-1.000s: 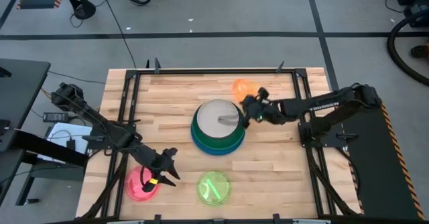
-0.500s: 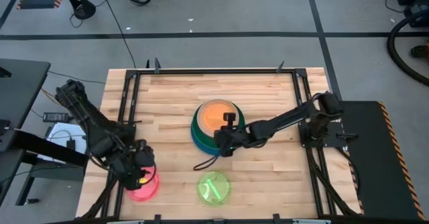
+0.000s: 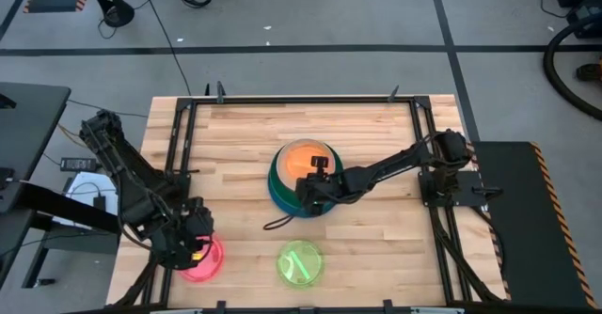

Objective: Stack plastic plates
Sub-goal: Stack the transparent orange plate on top of the gray plate, then stack the transparent green plate on top of the transparent orange plate

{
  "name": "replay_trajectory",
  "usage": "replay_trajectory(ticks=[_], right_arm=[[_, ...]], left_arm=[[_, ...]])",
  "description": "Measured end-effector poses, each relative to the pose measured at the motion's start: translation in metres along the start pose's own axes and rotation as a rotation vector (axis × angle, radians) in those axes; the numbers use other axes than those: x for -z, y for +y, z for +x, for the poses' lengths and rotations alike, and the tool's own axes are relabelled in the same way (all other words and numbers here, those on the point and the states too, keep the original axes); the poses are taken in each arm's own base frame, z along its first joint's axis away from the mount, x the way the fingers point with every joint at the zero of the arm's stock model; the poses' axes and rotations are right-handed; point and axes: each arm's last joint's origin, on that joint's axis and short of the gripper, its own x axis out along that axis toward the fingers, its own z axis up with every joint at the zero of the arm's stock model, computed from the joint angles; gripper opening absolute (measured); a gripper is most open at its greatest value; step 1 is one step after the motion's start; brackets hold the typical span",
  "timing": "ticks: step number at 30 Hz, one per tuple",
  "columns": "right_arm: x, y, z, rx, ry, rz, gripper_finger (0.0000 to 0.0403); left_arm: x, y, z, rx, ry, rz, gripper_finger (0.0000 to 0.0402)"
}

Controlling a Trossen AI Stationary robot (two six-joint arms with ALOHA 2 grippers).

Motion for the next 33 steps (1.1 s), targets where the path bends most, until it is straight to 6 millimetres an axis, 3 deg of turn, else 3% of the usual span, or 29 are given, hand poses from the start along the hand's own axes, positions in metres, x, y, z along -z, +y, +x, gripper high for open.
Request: replay_trajectory(ticks=[4,11,18,26,33], right_arm=[[-0.001,-0.001,-0.004,-0.007,-0.008,-0.006,0.0064],[-0.021,0.009,-0.059,0.001,-0.13,-0.043,0.0122],[-0.021,0.064,-0.099,-0.24,-0.221,0.113,0.0135],[0.004,0.114,-0.103,-0.31,-0.08,0.649,0.0126],[0.03,0.151,-0.066,-0.298,0.042,0.607,0.0126]], left_arm=[[-0.002,-0.003,0.0,0.025,-0.019,0.024,0.0141],[-0.007,-0.006,0.0,0.023,-0.11,0.093,0.0141],[-0.016,-0.014,0.0,0.005,-0.28,0.145,0.0141],[-0.019,-0.024,0.012,0.009,-0.295,0.178,0.0141],[-0.019,-0.032,0.028,-0.008,-0.278,0.177,0.0141]])
